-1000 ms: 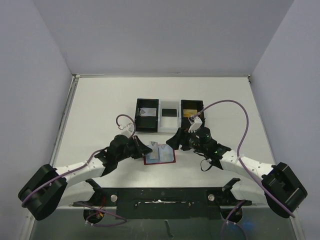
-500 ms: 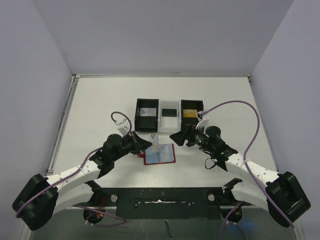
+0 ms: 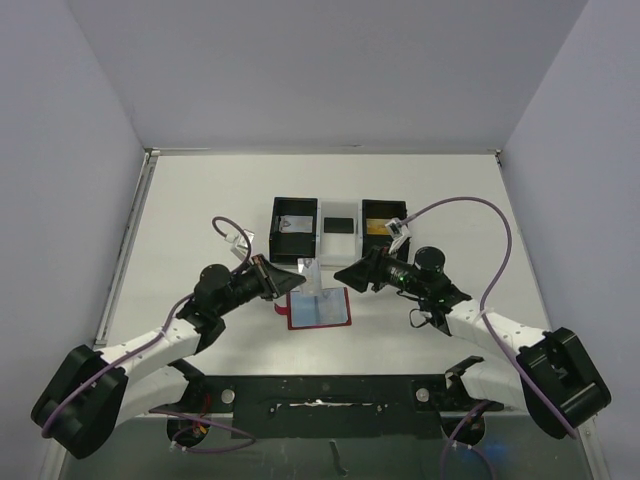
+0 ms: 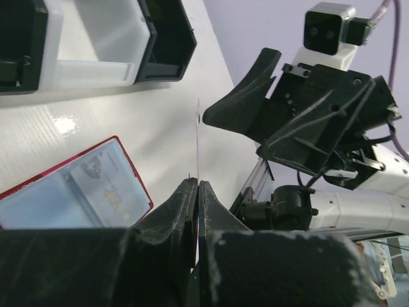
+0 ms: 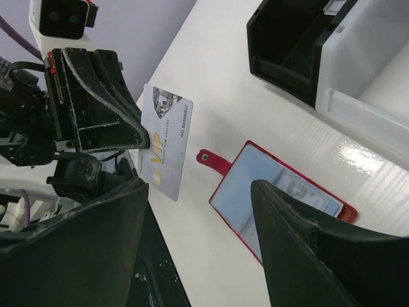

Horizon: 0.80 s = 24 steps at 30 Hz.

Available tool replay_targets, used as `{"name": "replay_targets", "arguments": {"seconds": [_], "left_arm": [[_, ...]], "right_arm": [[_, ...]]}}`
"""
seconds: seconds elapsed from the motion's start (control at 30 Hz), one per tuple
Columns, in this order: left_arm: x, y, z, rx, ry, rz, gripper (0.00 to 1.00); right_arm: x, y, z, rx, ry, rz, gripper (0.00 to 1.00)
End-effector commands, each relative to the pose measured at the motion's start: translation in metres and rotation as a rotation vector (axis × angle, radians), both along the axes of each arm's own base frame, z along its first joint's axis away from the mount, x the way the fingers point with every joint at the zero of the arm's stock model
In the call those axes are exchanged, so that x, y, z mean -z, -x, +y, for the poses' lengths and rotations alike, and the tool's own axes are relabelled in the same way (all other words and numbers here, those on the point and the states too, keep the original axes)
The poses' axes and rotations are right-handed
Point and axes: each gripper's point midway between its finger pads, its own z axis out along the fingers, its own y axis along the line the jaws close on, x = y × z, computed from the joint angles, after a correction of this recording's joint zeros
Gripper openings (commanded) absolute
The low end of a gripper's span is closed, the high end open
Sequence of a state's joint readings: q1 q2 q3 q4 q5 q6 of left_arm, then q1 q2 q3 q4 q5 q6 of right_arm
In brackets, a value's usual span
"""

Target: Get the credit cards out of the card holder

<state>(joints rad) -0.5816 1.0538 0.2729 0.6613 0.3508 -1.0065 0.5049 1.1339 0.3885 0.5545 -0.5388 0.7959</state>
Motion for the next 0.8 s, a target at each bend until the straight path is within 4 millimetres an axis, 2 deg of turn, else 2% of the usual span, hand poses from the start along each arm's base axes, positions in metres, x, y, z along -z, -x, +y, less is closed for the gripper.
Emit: {"name": "replay_targets", "arguments": {"seconds": [0.0,0.07,0.23,0.4,0.5,0.67,0.77], "left_arm": [[-0.037,0.005,-0.009,0.079,0.098,-0.108,0.00],[-0.040,0.004,-0.010,0.082,0.103,-0.113,0.00],[-0.050,0.003,-0.016,0.113,0.143,-0.121,0.00],[-0.056,0.007,-0.020,0.147,0.194,-0.116,0.00],[-0.064,0.008,-0.021,0.160,0.221,-0.134,0.00],[-0.062,0.007,-0.021,0.154,0.218,-0.130,0.00],[-0.061,0.009,-0.020,0.154,0.233,-0.130,0.00]], "right_arm": [[-0.040,0.003,0.014,-0.119,-0.130,-0.094,0.64],[-0.039,0.003,0.018,-0.149,-0.137,-0.072,0.60],[-0.042,-0.002,0.023,-0.179,-0.143,-0.074,0.63],[-0.062,0.006,0.031,-0.283,-0.224,-0.090,0.57],[-0.056,0.005,0.034,-0.295,-0.208,-0.065,0.54],[-0.048,0.003,0.035,-0.294,-0.180,-0.041,0.53],[-0.053,0.008,0.036,-0.321,-0.198,-0.051,0.46]]}}
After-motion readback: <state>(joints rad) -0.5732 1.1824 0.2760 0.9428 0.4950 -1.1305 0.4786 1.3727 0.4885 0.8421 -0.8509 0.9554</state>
